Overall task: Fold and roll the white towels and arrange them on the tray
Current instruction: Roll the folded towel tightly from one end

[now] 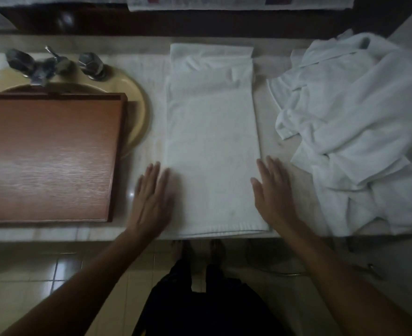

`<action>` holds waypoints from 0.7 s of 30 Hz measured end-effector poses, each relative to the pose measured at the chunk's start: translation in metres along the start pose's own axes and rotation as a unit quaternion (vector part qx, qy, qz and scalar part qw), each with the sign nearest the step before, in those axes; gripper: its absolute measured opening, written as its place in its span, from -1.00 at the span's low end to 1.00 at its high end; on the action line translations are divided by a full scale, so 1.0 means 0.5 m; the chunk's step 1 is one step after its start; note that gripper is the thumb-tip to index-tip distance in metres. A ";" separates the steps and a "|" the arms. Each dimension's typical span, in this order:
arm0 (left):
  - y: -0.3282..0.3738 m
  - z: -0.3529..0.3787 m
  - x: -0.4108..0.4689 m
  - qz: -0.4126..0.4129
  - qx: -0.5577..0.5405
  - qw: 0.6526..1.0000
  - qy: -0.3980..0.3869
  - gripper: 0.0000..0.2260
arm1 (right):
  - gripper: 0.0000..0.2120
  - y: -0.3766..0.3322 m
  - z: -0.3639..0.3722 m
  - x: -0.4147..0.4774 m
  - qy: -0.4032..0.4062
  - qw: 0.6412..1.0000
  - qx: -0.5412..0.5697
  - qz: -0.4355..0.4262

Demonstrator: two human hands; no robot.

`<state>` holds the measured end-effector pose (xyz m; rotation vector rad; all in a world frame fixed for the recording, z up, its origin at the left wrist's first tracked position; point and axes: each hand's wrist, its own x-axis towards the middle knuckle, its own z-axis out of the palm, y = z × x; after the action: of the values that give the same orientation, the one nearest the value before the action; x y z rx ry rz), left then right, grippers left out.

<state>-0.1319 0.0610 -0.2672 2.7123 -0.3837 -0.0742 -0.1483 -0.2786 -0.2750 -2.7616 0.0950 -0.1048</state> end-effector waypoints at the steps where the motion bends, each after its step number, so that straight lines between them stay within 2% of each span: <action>1: 0.031 0.000 -0.032 0.015 -0.024 1.000 -0.003 -0.45 | -0.50 -0.007 -0.010 -0.037 -0.003 0.999 0.029 -0.018; 5: 0.130 0.021 -0.125 0.120 -0.051 0.988 -0.080 -0.56 | -0.55 -0.053 -0.023 -0.168 -0.046 0.986 0.080 -0.139; 8: 0.143 0.039 -0.130 0.139 -0.055 0.982 -0.114 -0.65 | -0.54 -0.065 -0.012 -0.212 -0.100 0.974 0.069 -0.190; 16: 0.103 0.024 -0.109 0.135 -0.051 0.986 -0.082 -0.76 | -0.71 -0.047 -0.029 -0.181 -0.084 0.971 0.057 -0.216; 19: 0.083 0.012 -0.117 0.118 -0.044 0.990 -0.070 -0.67 | -0.83 -0.039 -0.032 -0.172 -0.091 0.971 0.065 -0.210; 21: 0.072 -0.001 -0.119 0.101 -0.046 0.992 -0.063 -0.73 | -0.90 -0.039 -0.035 -0.162 -0.107 0.972 0.071 -0.198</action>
<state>-0.1980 0.0459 -0.2530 2.5701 -0.6715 -0.2020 -0.2294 -0.2604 -0.2565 -2.5918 -0.5031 0.0792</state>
